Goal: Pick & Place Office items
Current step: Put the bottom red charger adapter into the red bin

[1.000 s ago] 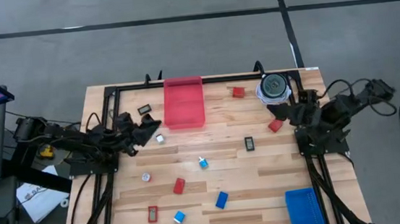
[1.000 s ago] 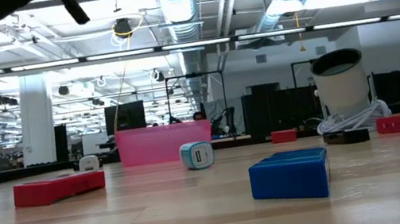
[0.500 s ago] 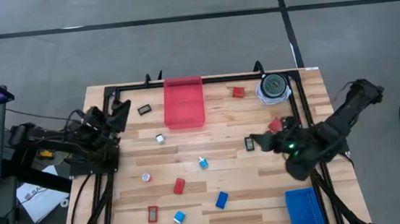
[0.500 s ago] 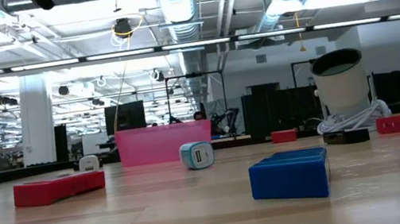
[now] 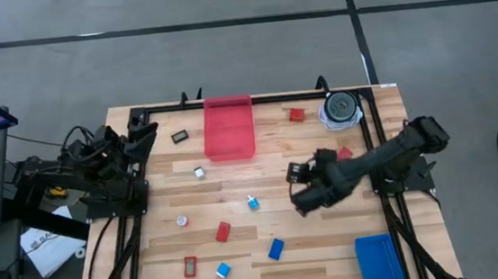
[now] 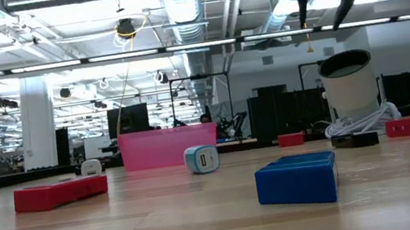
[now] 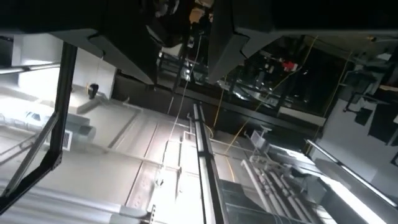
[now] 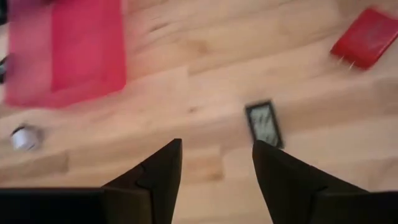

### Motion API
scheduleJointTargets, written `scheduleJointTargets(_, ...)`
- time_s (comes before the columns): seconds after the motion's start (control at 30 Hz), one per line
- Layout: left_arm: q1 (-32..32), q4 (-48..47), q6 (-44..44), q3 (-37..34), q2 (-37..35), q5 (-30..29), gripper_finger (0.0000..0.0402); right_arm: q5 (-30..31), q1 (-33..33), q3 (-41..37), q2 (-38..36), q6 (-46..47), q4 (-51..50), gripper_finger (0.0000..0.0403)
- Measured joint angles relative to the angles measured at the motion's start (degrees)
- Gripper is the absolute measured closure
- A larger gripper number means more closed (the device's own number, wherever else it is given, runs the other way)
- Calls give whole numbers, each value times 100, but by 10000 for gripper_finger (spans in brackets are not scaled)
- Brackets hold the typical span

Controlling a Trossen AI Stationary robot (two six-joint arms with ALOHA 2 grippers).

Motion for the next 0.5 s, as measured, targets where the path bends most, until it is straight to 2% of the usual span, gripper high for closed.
scheduleJointTargets(0.17, -2, -78, 0, 117, 0, 0, 258, -547, -602, -11, 418, 54, -917, 214)
scheduleJointTargets(0.23, -2, -87, 7, 145, 0, 0, 258, -692, -771, -149, 498, 93, -988, 209)
scheduleJointTargets(0.33, 0, -83, 13, 155, 0, 0, 258, -841, -844, -722, 361, 101, -414, 195)
scheduleJointTargets(0.5, -1, -82, 4, 155, 7, 0, 258, -1011, -773, -2231, -440, 246, 1397, 165)
